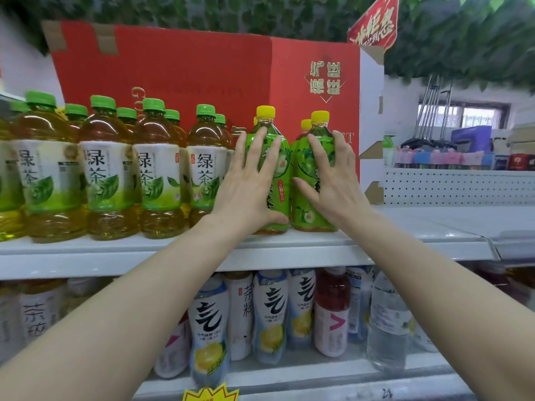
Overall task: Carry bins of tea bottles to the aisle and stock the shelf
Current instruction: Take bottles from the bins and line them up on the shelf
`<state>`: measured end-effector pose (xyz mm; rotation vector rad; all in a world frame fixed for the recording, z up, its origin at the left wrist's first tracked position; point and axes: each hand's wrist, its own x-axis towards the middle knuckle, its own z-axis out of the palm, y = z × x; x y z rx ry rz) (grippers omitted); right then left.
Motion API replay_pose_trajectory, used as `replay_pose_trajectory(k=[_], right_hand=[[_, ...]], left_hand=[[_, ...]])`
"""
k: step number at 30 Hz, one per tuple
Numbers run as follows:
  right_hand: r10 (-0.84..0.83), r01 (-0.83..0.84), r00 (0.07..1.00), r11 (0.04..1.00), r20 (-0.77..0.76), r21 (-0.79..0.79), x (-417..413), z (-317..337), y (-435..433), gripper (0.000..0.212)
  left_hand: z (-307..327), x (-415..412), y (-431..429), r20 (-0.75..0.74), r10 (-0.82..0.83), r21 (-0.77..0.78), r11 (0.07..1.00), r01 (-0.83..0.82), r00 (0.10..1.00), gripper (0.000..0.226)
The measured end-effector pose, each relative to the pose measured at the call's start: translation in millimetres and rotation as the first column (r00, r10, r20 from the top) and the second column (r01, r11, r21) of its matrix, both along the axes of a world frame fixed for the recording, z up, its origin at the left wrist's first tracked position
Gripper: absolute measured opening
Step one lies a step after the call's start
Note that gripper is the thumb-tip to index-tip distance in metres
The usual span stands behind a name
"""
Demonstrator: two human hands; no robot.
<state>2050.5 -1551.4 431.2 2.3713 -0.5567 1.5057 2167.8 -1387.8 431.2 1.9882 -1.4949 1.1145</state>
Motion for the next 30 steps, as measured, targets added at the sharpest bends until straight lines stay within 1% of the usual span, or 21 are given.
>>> replay_pose_trajectory(k=[3, 5, 10, 12, 15, 18, 21, 24, 27, 29, 30], right_hand=[[0.0, 0.0, 1.0, 1.0, 0.009, 0.0, -3, -1, 2, 0.076], [-0.004, 0.004, 1.0, 1.0, -0.013, 0.006, -5, -1, 5, 0.075], [0.024, -0.021, 0.987, 1.0, -0.16, 0.023, -26, 7, 7, 0.075], [0.014, -0.014, 0.973, 1.0, -0.23, 0.002, -40, 12, 5, 0.072], [-0.014, -0.008, 0.951, 0.997, -0.31, -0.07, -67, 13, 3, 0.069], [-0.016, -0.028, 0.936, 0.992, -0.351, -0.12, -99, 3, 2, 0.067], [-0.008, -0.052, 0.916, 0.989, -0.402, -0.138, -135, -15, 0, 0.068], [0.034, -0.106, 0.912, 0.982, -0.409, -0.154, -172, -47, -7, 0.062], [0.087, -0.154, 0.9, 0.98, -0.426, -0.125, -206, -94, -16, 0.062], [0.098, -0.178, 0.877, 0.975, -0.471, -0.13, -226, -128, -18, 0.063], [0.104, -0.195, 0.86, 0.972, -0.5, -0.134, -235, -145, -18, 0.061]], left_hand=[[-2, 1, -1, 0.005, 0.001, -0.002, 1.0, -0.001, 1.0, 0.14], [-3, 0, -1, 0.014, 0.011, 0.001, 1.0, -0.011, 1.0, 0.139], [-5, -11, 6, -0.004, 0.053, 0.013, 0.999, -0.053, 0.999, 0.138], [-5, -23, 9, -0.022, 0.092, 0.019, 0.996, -0.092, 0.995, 0.132], [-8, -46, 14, -0.065, 0.131, 0.021, 0.991, -0.129, 0.989, 0.113], [-19, -74, 17, -0.048, 0.154, 0.025, 0.988, -0.153, 0.987, 0.099], [-36, -107, 19, -0.017, 0.177, 0.049, 0.983, -0.176, 0.984, 0.088], [-64, -140, 22, 0.026, 0.169, 0.035, 0.985, -0.169, 0.985, 0.078], [-109, -168, 27, 0.063, 0.15, 0.03, 0.988, -0.153, 0.987, 0.065], [-143, -185, 34, 0.046, 0.168, 0.064, 0.983, -0.17, 0.985, 0.06], [-160, -192, 38, 0.026, 0.177, 0.088, 0.98, -0.179, 0.984, 0.059]])
